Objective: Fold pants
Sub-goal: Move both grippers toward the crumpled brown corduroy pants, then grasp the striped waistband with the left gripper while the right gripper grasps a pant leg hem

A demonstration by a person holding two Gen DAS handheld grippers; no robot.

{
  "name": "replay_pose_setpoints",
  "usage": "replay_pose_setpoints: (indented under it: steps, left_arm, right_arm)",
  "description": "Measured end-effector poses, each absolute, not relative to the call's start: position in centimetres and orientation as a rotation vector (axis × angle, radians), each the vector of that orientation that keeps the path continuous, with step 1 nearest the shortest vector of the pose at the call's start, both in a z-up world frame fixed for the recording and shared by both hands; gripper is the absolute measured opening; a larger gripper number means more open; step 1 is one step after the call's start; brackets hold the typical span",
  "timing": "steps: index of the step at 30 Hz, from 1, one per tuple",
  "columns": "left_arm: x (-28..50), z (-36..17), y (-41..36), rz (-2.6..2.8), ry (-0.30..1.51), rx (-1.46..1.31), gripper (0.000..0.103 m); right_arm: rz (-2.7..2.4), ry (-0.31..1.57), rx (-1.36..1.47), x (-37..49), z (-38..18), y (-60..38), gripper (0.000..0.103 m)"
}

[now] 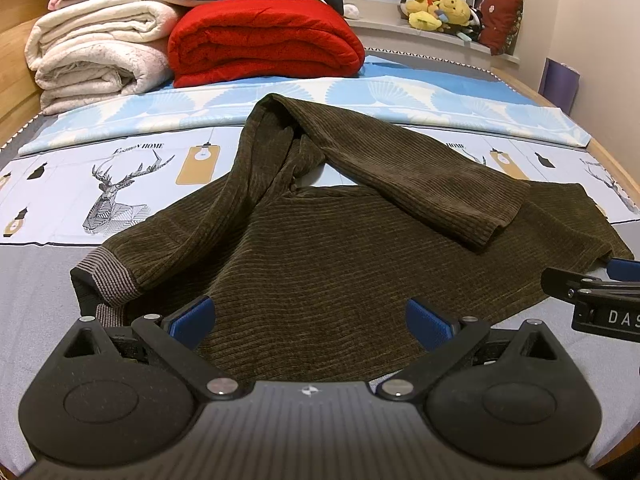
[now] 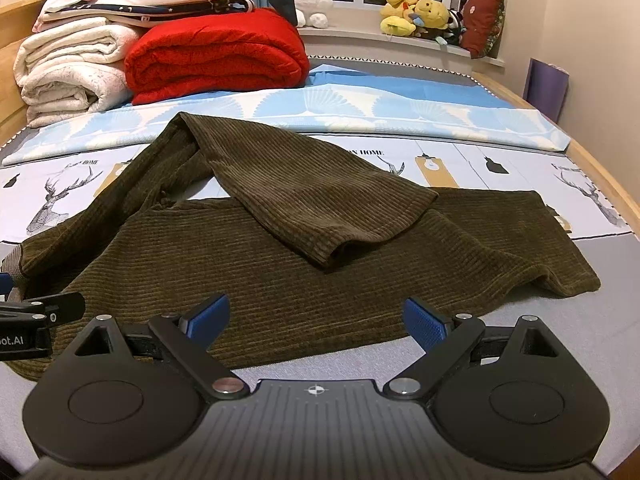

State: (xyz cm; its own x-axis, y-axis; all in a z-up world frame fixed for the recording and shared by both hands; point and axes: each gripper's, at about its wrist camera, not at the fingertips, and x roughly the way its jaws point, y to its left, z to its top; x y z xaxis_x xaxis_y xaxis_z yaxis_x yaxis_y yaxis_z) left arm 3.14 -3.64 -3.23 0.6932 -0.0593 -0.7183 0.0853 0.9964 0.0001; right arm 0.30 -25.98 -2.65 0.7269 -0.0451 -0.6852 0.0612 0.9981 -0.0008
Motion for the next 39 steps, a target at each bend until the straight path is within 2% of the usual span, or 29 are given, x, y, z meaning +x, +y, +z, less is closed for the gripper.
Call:
replay_pose_setpoints:
  steps: [26,32,35,37,39]
  left_arm:
    - [3.0,-3.4,-4.0,-0.085,0.803,0.039,0.102]
    - [2.9,-3.5,-4.2,-0.08,0.793,0.062,0.098]
    - [2.7,-3.3,-4.3,-0.085,0.776,0.079,0.079]
    - [2.5,-3.0,-4.0,-0.081,0.756,0.091,0.055]
    - [2.3,-2.4,-3.5,-0.079,0.723,0.103,0.038]
  right_arm:
    - [-0.06,0.758,0.007,0.2,-3.1,-26.2,0.094]
    - [-0.016,0.693,0.154,0.0,-3.0,-26.8,0.094]
    - [-0.019,0.674,0.169,-0.1,-2.6,-27.1,0.09]
    - [-0.029,0.674,0.147,0.1,-2.5,-27.4,0.081]
    - [-0.032,0.672,0.165,0.1,-2.3,-28.0,0.077]
